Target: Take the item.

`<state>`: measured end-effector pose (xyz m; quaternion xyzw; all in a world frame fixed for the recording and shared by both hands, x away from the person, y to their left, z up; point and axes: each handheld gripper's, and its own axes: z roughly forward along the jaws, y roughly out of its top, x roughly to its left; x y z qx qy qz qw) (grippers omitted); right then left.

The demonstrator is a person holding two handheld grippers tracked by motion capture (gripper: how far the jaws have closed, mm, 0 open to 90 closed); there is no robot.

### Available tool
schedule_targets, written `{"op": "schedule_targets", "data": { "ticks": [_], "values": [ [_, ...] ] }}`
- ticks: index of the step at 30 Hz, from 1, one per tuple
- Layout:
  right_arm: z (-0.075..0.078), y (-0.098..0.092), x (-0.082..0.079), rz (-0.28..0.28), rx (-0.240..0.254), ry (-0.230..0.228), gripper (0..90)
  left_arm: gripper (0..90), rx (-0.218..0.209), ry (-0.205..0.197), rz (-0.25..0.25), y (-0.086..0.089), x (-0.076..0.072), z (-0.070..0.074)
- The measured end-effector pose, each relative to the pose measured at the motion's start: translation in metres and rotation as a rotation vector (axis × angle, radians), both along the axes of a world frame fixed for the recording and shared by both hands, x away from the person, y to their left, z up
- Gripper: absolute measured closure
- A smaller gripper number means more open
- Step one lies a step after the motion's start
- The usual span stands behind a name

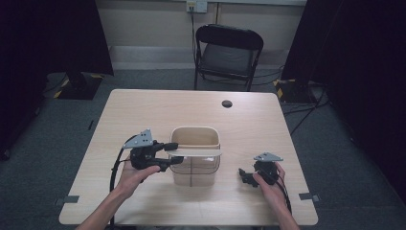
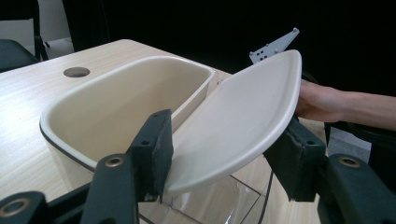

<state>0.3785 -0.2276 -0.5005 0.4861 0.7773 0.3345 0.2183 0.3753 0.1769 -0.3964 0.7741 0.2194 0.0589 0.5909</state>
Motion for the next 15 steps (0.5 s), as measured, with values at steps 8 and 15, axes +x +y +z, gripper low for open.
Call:
{"op": "schedule_targets", "data": {
  "ticks": [8,15],
  "values": [
    [0.0001,0.0,0.0,0.0,-0.001,0.0,11.9,46.2,-0.002,0.007,-0.005,0.002,0.0024,0.0008],
    [0.0,0.0,0.0,0.0,0.0,0.0,11.9,50.2,0.017,-0.003,-0.01,0.0009,0.0056,0.005]
  ]
}}
